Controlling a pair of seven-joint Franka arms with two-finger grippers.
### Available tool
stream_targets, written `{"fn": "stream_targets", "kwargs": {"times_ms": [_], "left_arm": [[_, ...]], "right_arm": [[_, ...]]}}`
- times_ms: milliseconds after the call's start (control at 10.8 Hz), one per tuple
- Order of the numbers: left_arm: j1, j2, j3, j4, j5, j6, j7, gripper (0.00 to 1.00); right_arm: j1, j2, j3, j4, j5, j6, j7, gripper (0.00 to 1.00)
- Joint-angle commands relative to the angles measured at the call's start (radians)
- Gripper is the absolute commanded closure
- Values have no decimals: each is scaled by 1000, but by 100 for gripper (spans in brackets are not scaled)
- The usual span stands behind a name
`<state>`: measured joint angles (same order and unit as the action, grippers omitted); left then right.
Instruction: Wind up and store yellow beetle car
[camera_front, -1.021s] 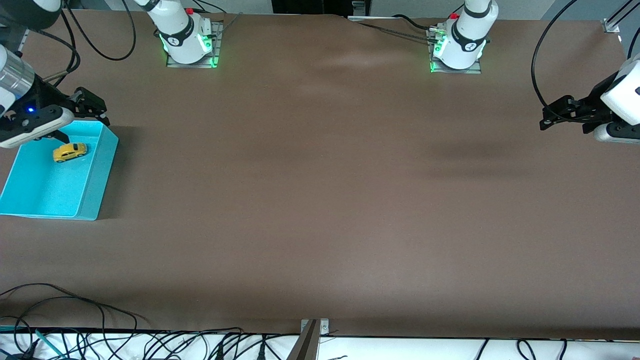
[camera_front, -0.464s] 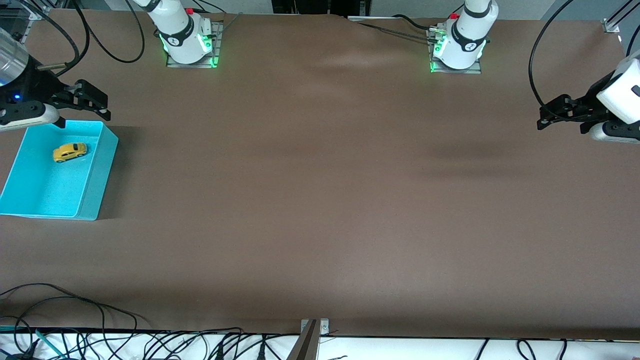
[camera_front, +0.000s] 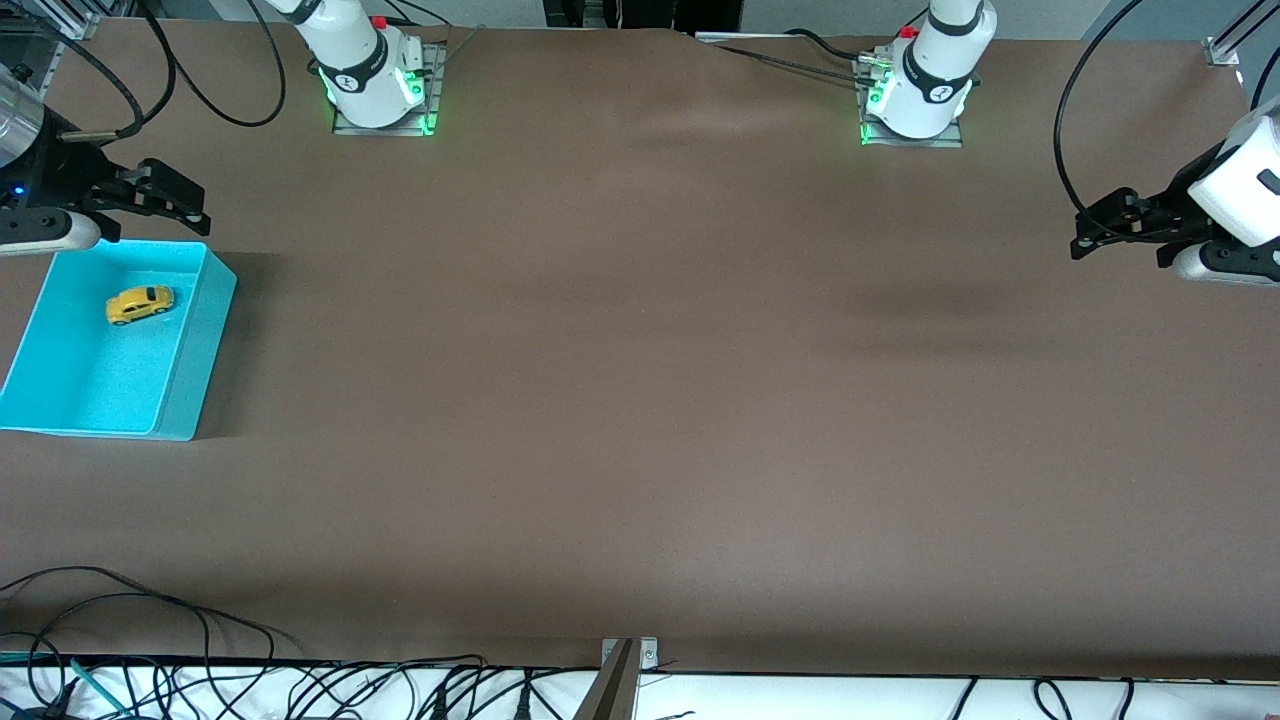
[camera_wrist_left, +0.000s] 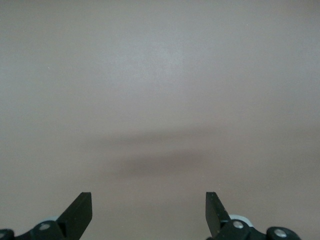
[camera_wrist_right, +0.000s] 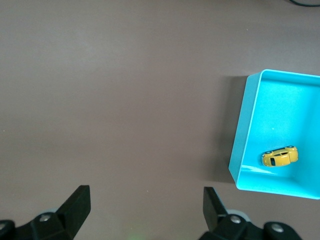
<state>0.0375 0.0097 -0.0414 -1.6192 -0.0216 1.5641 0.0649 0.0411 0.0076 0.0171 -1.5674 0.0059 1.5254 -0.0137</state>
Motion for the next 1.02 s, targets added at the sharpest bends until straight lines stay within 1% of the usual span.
{"fn": "stream_targets", "kwargs": {"times_ms": [0,279,464,929], "left_arm": [[-2,12,5,30,-20,-18,-8,0],[-2,12,5,30,-18,-18,-8,0],[-2,12,5,30,-20,-18,-8,0],[-2,12,5,30,-18,-18,-8,0]], "right_arm": [[11,-1,-25,0,-14,-22,9,0],[7,0,-26,12,-12,-27,12,0],[3,15,-28,44,-7,-54,15,0],[3,14,-35,44,-7,-56,9,0]]}}
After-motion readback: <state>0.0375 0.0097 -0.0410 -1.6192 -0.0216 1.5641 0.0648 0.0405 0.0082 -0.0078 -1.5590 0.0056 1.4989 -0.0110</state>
